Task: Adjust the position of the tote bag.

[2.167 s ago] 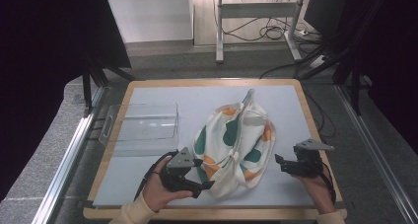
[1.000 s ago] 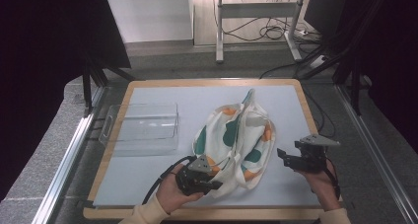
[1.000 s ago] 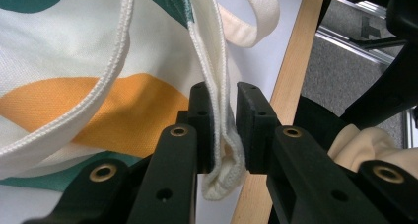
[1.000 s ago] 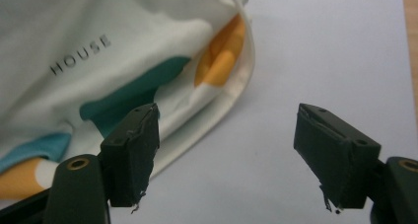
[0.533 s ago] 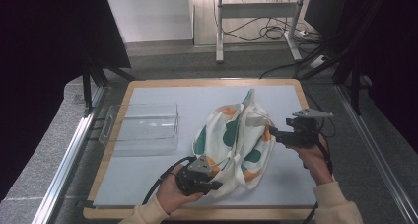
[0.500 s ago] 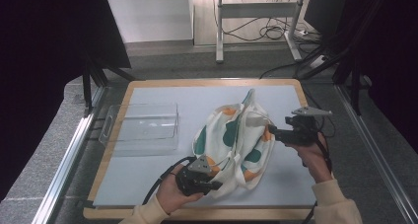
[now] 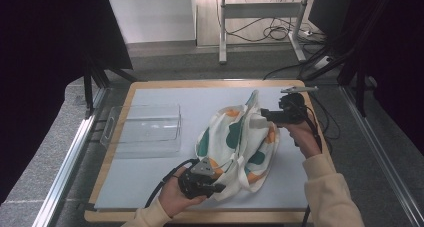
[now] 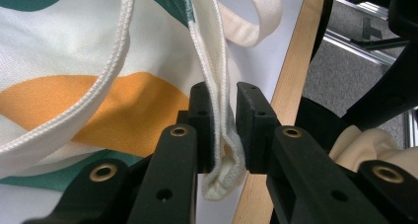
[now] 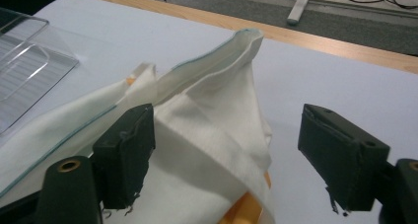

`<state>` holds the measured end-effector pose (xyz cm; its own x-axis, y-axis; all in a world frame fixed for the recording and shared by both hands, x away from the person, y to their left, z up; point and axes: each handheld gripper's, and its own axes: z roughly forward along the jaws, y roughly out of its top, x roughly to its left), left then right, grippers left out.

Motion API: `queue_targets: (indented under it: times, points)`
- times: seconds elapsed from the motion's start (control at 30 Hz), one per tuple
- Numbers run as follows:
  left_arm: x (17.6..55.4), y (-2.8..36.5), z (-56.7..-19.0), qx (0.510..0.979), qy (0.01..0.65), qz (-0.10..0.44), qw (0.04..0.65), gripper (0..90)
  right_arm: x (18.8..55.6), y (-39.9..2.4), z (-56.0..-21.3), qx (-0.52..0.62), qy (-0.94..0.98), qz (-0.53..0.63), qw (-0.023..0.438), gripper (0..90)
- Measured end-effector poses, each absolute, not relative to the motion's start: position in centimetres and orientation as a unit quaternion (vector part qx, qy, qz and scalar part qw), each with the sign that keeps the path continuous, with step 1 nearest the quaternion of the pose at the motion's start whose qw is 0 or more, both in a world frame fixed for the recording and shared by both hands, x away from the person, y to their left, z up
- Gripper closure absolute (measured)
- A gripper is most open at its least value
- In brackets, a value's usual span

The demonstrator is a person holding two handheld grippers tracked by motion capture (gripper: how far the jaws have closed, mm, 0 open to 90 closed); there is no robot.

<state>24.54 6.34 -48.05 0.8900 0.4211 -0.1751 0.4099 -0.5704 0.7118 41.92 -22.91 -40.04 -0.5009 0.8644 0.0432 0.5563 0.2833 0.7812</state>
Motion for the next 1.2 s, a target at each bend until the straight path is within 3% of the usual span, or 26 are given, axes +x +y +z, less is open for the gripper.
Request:
queue_targets:
  times: [0.83,0.97,1.2]
  points:
    - [24.2,6.3,-48.1,0.885,0.235,0.016,0.401,78.6,49.7,-17.8,-41.2,0.509,0.776,0.328,0.176,22.5]
    - [24.3,6.3,-48.2,0.885,0.235,0.015,0.402,78.6,50.3,-17.5,-41.8,0.515,0.780,0.312,0.169,28.2]
    - [24.3,6.3,-48.3,0.885,0.236,0.014,0.402,78.6,50.7,-17.3,-42.5,0.523,0.784,0.296,0.152,47.6]
